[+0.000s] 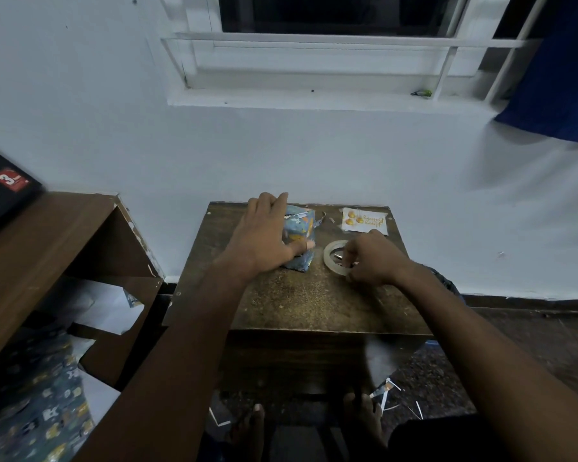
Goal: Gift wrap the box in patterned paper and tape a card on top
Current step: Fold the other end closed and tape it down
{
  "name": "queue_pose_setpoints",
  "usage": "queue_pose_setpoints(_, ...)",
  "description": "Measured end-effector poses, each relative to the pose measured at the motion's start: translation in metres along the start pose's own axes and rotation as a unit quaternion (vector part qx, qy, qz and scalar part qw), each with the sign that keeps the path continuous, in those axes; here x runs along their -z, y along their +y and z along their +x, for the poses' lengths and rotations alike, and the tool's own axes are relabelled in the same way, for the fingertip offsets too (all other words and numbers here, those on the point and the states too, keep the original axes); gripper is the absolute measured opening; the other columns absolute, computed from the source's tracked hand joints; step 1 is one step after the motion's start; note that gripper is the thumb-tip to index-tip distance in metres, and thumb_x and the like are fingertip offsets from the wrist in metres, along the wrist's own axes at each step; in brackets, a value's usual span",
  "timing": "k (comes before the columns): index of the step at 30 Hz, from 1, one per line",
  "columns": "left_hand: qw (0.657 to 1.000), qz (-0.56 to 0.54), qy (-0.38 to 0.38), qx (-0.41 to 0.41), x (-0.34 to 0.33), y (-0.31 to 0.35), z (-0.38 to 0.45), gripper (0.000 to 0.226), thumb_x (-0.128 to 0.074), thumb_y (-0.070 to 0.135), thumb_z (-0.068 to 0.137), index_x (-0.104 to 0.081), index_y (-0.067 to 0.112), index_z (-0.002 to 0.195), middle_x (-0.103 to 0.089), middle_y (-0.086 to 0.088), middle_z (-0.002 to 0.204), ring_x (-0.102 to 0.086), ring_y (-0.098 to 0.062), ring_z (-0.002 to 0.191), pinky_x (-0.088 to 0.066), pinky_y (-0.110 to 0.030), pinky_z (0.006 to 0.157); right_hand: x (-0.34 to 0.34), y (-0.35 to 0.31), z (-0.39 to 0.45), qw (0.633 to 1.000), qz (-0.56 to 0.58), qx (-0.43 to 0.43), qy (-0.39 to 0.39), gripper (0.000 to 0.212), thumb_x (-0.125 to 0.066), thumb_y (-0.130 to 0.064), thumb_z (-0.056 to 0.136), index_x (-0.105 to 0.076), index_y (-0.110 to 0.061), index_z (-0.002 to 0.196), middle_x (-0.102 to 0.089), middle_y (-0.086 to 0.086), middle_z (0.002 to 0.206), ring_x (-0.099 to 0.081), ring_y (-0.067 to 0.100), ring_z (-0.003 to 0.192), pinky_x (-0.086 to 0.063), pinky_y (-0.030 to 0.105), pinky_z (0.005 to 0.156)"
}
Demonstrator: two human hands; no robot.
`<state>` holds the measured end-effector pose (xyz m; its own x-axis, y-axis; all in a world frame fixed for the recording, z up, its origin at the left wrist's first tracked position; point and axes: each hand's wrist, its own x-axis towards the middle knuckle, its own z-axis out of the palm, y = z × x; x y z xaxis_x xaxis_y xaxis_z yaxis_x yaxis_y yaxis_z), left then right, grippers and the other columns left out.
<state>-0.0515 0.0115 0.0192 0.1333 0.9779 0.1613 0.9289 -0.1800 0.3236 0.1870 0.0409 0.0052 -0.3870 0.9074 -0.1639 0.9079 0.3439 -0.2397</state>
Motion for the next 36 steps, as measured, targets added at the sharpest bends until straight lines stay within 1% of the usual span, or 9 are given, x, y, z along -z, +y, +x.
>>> queue_pose_setpoints(2, 0.998, 0.058, 0.035, 0.013, -0.003, 0.003, -0.001, 0.094, -0.058, 0.081, 0.084, -0.039, 0.02, 0.152, -0.041, -0.008, 0.137, -0.038, -0.027, 0.129, -0.039, -0.041, 0.107, 0.008, 0.001, -0.002, 0.998, 0.06, -0.003, 0.016, 0.009, -0.07, -0.009, 0.085, -0.073, -0.017, 0.084, -0.068, -0.005, 0.084, -0.062, 0.017, 0.089, -0.047, 0.026, 0.067)
queue_pose_setpoints(5, 0.989, 0.13, 0.064, 0.037, -0.003, 0.014, 0.0, 0.092, -0.022, 0.091, 0.084, -0.05, 0.022, 0.137, -0.044, -0.007, 0.126, -0.041, -0.026, 0.118, -0.035, -0.042, 0.097, 0.015, 0.008, -0.004, 0.985, 0.163, -0.011, 0.059, 0.013, -0.07, -0.01, 0.09, -0.066, -0.021, 0.085, -0.066, -0.007, 0.081, -0.062, 0.014, 0.08, -0.047, 0.027, 0.066)
queue_pose_setpoints(8, 0.987, 0.141, 0.075, 0.036, -0.003, 0.021, 0.003, 0.091, -0.001, 0.077, 0.09, -0.056, 0.018, 0.133, -0.045, -0.006, 0.126, -0.041, -0.026, 0.117, -0.032, -0.043, 0.097, 0.017, 0.016, -0.005, 0.969, 0.23, -0.001, 0.096, 0.012, -0.066, -0.011, 0.096, -0.065, -0.021, 0.091, -0.068, -0.003, 0.086, -0.059, 0.011, 0.075, -0.046, 0.029, 0.066)
queue_pose_setpoints(12, 0.993, 0.04, 0.094, -0.059, -0.006, 0.021, 0.009, 0.047, -0.039, 0.038, 0.106, -0.048, 0.021, 0.148, -0.047, -0.003, 0.141, -0.043, -0.023, 0.131, -0.024, -0.04, 0.112, 0.02, 0.025, -0.003, 0.946, 0.299, 0.045, 0.116, 0.022, -0.061, -0.009, 0.102, -0.068, -0.023, 0.087, -0.068, 0.0, 0.088, -0.059, 0.011, 0.082, -0.048, 0.035, 0.076)
queue_pose_setpoints(15, 0.981, -0.125, 0.089, -0.12, -0.005, 0.031, 0.014, 0.052, -0.051, 0.0, 0.098, -0.053, 0.024, 0.144, -0.053, 0.004, 0.14, -0.051, -0.013, 0.127, -0.032, -0.031, 0.111, 0.022, 0.027, -0.005, 0.928, 0.346, 0.07, 0.119, 0.023, -0.06, -0.008, 0.104, -0.072, -0.021, 0.089, -0.071, -0.005, 0.088, -0.061, 0.008, 0.084, -0.052, 0.036, 0.079)
queue_pose_setpoints(18, 0.959, -0.246, 0.105, -0.093, -0.007, 0.042, 0.017, 0.05, -0.052, -0.015, 0.091, -0.069, 0.017, 0.126, -0.061, 0.004, 0.126, -0.058, 0.001, 0.111, -0.045, -0.013, 0.094, 0.025, 0.025, -0.008, 0.91, 0.388, 0.085, 0.116, 0.02, -0.06, -0.009, 0.105, -0.074, -0.019, 0.095, -0.073, 0.001, 0.095, -0.062, 0.01, 0.087, -0.054, 0.035, 0.077)
queue_pose_setpoints(21, 0.954, -0.274, 0.107, -0.062, -0.004, 0.048, 0.019, 0.027, -0.063, 0.001, 0.098, -0.081, 0.017, 0.11, -0.065, 0.007, 0.119, -0.057, 0.009, 0.106, -0.04, -0.003, 0.085, 0.026, 0.02, -0.01, 0.897, 0.413, 0.106, 0.12, 0.017, -0.06, -0.009, 0.105, -0.075, -0.016, 0.099, -0.074, 0.006, 0.098, -0.064, 0.013, 0.09, -0.055, 0.027, 0.077)
queue_pose_setpoints(26, 0.937, -0.34, 0.081, -0.027, -0.001, 0.051, 0.022, 0.015, -0.078, 0.041, 0.093, -0.085, 0.028, 0.095, -0.069, 0.015, 0.12, -0.063, 0.003, 0.108, -0.049, -0.017, 0.085, 0.025, 0.015, -0.009, 0.883, 0.433, 0.126, 0.127, 0.017, -0.062, -0.011, 0.104, -0.076, -0.02, 0.1, -0.075, 0.005, 0.097, -0.068, 0.02, 0.092, -0.055, 0.03, 0.08)
queue_pose_setpoints(36, 0.897, -0.431, 0.101, 0.002, 0.0, 0.05, 0.023, 0.003, -0.086, 0.028, 0.087, -0.085, 0.03, 0.089, -0.074, 0.013, 0.114, -0.07, -0.003, 0.105, -0.058, -0.039, 0.095, 0.026, 0.008, -0.012, 0.866, 0.473, 0.139, 0.087, 0.009, -0.066, -0.008, 0.102, -0.073, -0.009, 0.108, -0.073, 0.015, 0.099, -0.068, 0.018, 0.087, -0.056, 0.029, 0.077)
